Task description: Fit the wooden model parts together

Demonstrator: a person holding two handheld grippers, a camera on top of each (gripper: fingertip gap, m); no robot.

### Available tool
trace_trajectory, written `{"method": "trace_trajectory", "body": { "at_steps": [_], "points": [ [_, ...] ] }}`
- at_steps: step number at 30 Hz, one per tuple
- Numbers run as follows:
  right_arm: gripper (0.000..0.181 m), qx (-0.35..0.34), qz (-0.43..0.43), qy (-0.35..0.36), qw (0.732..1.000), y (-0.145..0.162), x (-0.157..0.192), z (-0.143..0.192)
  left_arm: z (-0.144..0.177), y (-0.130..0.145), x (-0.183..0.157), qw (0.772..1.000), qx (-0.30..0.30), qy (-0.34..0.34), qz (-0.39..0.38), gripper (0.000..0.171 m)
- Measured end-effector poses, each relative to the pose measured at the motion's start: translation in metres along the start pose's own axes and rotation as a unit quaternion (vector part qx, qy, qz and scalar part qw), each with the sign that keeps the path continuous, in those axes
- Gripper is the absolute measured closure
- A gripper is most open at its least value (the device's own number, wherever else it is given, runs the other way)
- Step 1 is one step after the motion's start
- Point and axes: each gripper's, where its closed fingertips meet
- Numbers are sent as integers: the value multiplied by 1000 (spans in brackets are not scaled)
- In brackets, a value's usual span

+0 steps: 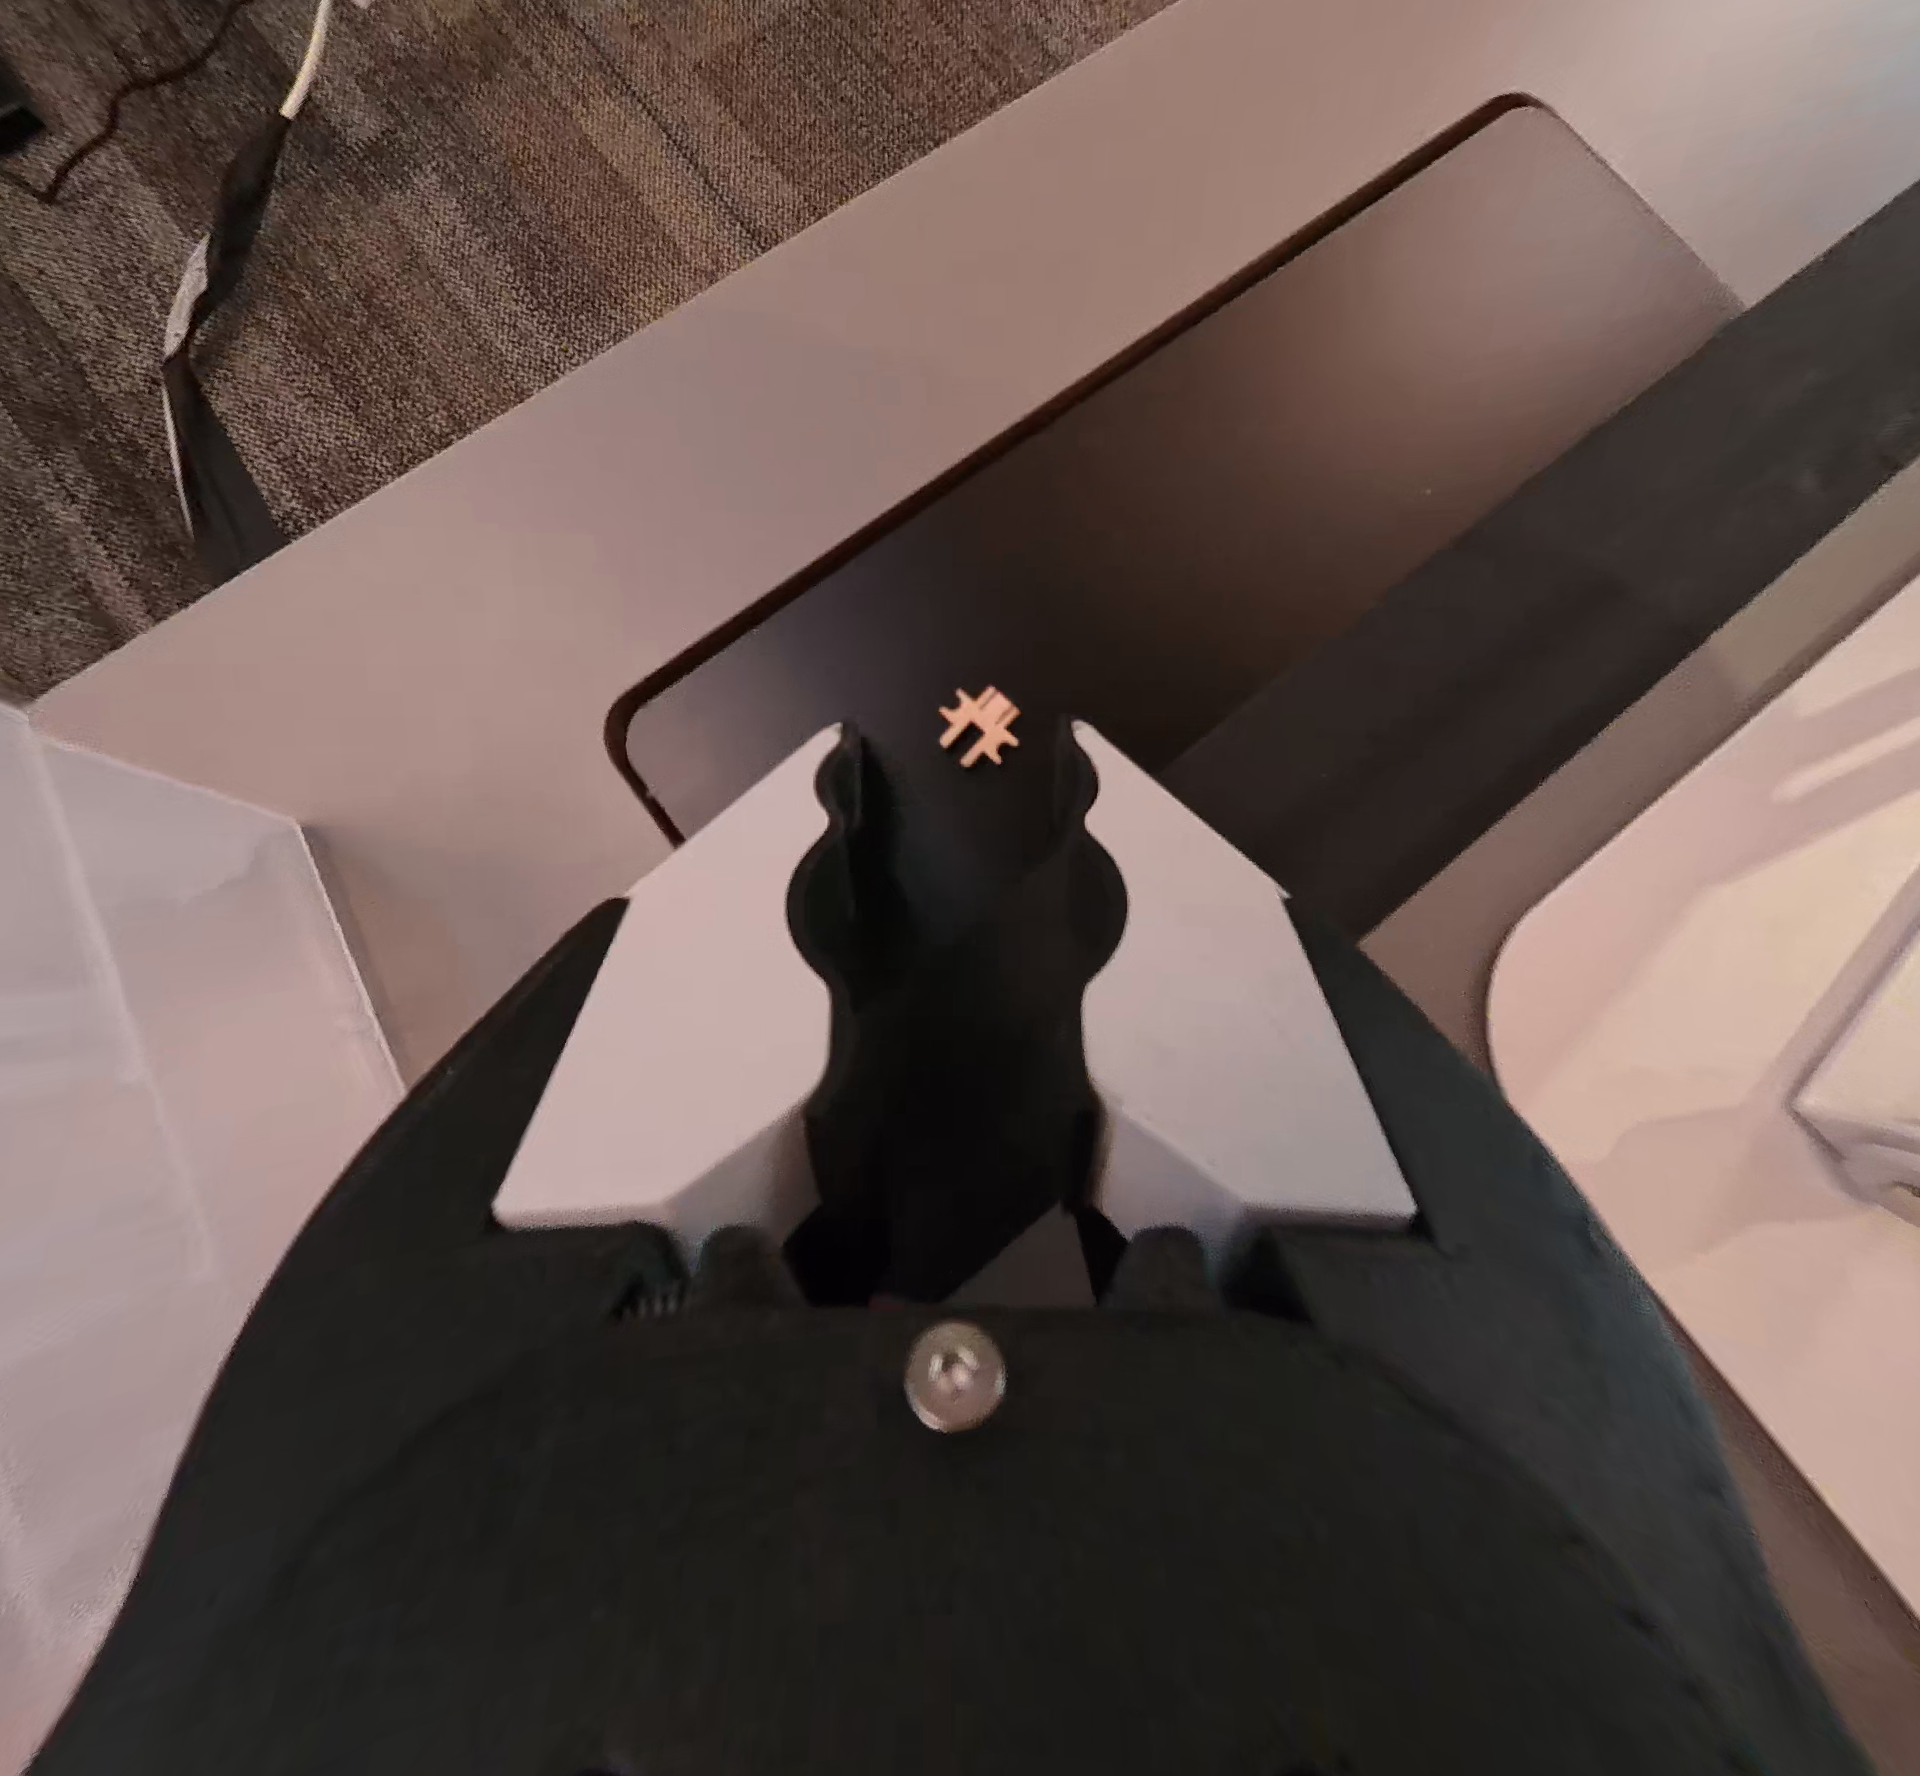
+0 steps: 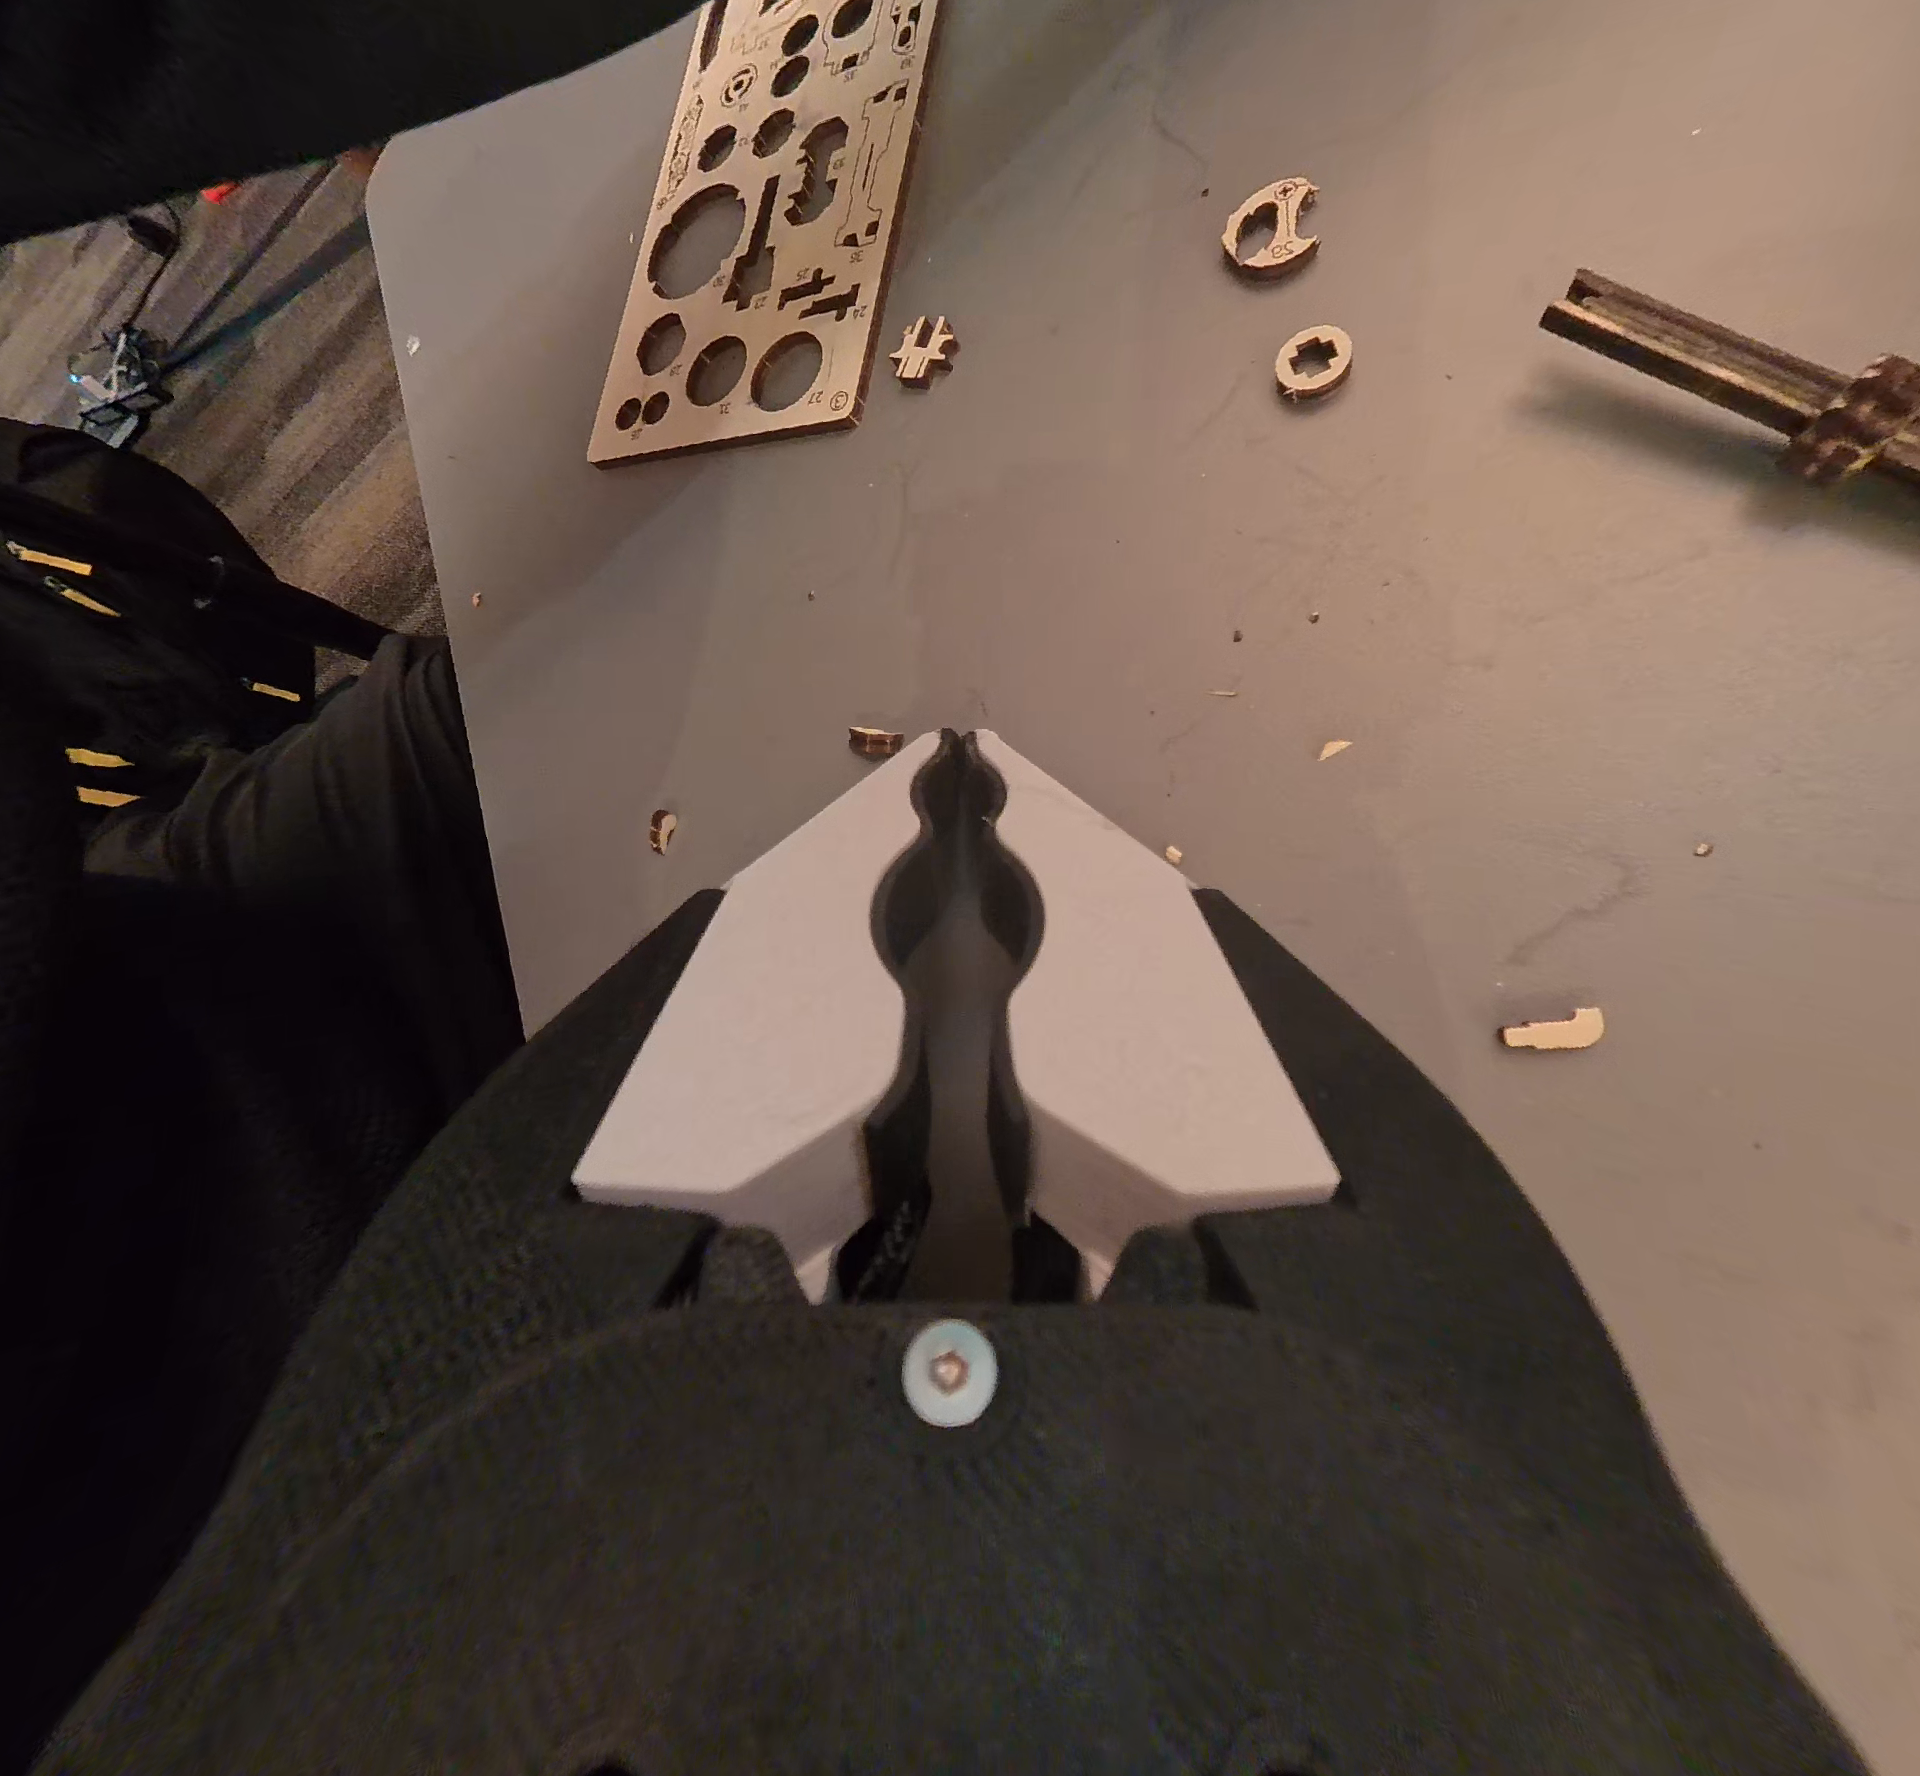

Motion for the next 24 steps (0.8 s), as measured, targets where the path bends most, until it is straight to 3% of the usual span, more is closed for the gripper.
{"method": "trace_trajectory", "body": {
  "at_steps": [3,6,17,24],
  "points": [
    [181,0,-1,0,1000,0,0,0,-4,-4,2,1000,-6,-8,-11,139],
    [181,0,-1,0,1000,0,0,0,-6,-4,1,999,-5,-9,-31,158],
    [181,-1,-3,-3,1000,0,0,0,0,3,-7,999,2,-19,-39,162],
    [181,0,-4,-5,1000,0,0,0,30,21,-18,999,5,-40,-27,162]
  ]
}}
Point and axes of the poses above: each gripper's, where its closed fingertips meet, z back along the fingers, y out of its underside, x = y × z across the jaws, and after that the axes turned 11 degrees about z, right-handed
